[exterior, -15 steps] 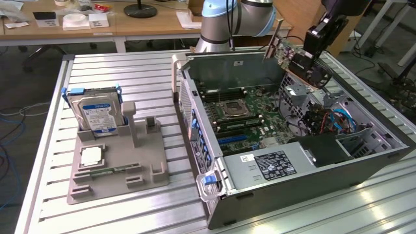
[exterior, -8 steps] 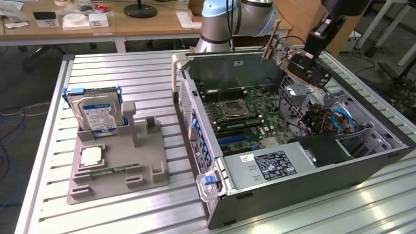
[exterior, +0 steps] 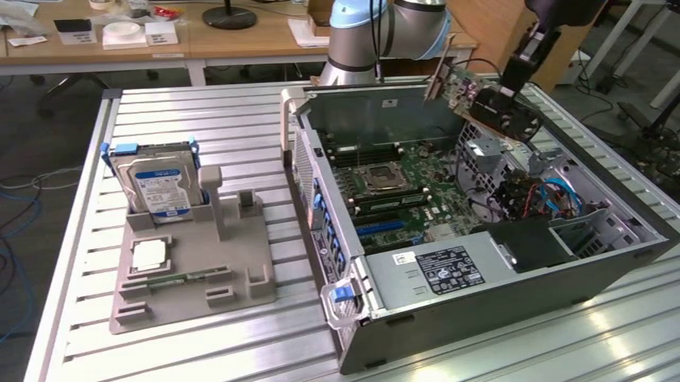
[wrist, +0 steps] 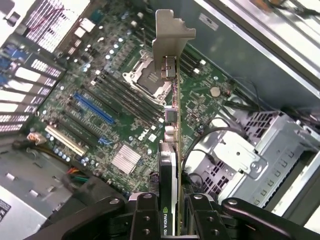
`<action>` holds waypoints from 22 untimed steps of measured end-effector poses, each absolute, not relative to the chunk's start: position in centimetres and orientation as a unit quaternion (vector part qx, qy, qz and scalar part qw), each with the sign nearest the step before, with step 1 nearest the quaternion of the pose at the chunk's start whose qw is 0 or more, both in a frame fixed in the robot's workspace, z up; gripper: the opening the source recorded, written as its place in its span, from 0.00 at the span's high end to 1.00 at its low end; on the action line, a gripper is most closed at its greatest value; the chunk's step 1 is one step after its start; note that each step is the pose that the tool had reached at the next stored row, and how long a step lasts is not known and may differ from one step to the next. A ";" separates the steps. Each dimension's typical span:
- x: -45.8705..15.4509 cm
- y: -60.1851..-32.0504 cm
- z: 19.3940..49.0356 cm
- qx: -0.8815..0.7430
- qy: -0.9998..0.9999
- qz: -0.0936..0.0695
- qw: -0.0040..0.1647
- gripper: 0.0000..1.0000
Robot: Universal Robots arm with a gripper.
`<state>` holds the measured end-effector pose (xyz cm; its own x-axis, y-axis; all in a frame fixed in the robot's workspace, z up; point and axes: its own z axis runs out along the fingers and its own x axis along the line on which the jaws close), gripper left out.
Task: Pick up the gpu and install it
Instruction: 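Insert the gpu into the slot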
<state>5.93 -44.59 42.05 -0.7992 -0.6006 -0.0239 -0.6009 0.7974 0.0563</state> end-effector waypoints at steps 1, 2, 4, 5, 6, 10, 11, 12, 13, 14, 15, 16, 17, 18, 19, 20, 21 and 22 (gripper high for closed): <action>5.9 -44.6 42.1 -0.323 0.946 0.031 0.002 0.73; 5.9 -44.6 42.1 -0.330 0.944 0.031 0.002 0.73; 5.9 -44.6 42.1 -0.343 0.939 0.031 0.002 0.73; 5.9 -44.6 42.1 -0.349 0.937 0.031 0.001 0.73; 5.9 -44.6 42.1 -0.356 0.934 0.031 0.001 0.73; 5.9 -44.6 42.1 -0.381 0.924 0.031 0.000 0.73; 5.9 -44.6 42.1 -0.388 0.921 0.031 0.000 0.73; 5.9 -44.6 42.1 -0.394 0.919 0.031 0.000 0.73; 5.9 -44.6 42.1 -0.400 0.916 0.031 0.000 0.73; 5.9 -44.6 42.1 -0.407 0.913 0.031 -0.001 0.73; 5.9 -44.6 42.1 -0.413 0.910 0.031 -0.001 0.73; 5.9 -44.6 42.1 -0.419 0.907 0.031 -0.001 0.73; 5.9 -44.6 42.1 -0.426 0.904 0.031 -0.001 0.73; 5.9 -44.6 42.1 -0.432 0.901 0.031 -0.001 0.73; 5.9 -44.6 42.1 -0.439 0.898 0.031 -0.002 0.73; 5.9 -44.6 42.1 -0.445 0.895 0.031 -0.002 0.73; 5.9 -44.6 42.1 -0.451 0.892 0.031 -0.002 0.73; 5.9 -44.6 42.1 -0.457 0.889 0.031 -0.002 0.73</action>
<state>5.93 -44.59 42.05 -0.5816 -0.8131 -0.0239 -0.8128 0.5798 0.0563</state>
